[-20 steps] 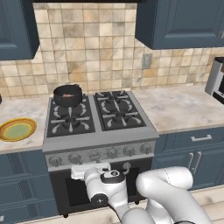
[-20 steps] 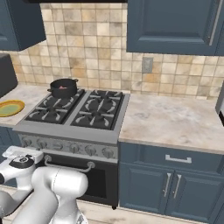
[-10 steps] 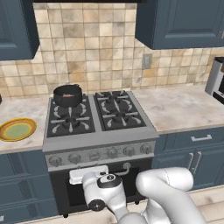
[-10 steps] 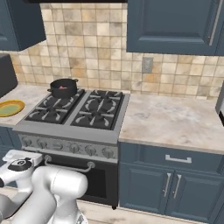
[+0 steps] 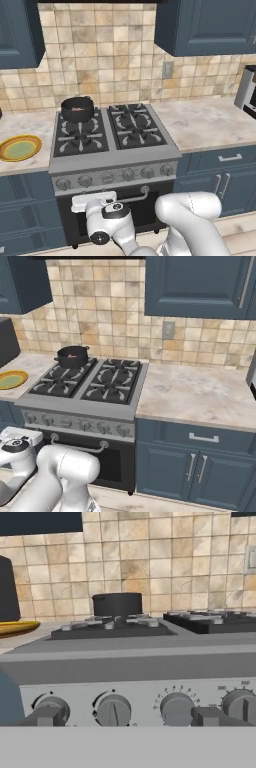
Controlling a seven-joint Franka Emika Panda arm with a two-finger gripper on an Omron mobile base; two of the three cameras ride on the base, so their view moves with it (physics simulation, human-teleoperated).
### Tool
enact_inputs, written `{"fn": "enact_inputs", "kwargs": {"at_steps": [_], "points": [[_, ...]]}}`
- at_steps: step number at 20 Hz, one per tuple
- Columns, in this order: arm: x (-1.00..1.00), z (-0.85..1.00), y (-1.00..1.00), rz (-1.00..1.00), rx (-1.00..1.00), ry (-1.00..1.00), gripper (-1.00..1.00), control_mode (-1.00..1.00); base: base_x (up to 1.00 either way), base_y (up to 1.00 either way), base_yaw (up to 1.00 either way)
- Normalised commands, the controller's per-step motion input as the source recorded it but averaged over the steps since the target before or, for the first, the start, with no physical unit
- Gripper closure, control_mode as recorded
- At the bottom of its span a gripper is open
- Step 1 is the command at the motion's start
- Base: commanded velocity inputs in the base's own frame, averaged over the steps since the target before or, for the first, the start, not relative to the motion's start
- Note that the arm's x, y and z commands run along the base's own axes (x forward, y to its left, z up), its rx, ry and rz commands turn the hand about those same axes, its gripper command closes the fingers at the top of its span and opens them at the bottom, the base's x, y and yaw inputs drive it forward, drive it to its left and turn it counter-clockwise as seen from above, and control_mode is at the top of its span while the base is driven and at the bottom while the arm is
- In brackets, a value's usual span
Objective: Retrieve the frozen meat and place it in the pot on a burner. Then turn the burner on.
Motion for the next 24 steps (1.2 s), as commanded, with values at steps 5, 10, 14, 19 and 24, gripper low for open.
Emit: {"fn": "enact_inputs", "kwargs": {"at_steps": [5,10,14,19,24], "points": [[0.0,-0.19,0.0,0.0,0.0,0.0,-1.0,-1.0,0.0,0.0,0.0],[0.0,-0.32,0.0,0.0,0.0,0.01,-1.0,-1.0,0.0,0.0,0.0],[0.0,-0.21,0.0,0.0,0.0,0.02,-1.0,-1.0,0.0,0.0,0.0],[0.0,-0.05,0.08,0.0,0.0,0.03,-1.0,-1.0,0.0,0.0,0.0],[0.04,-0.09,0.08,0.0,0.0,0.11,-1.0,-1.0,0.0,0.0,0.0]]}}
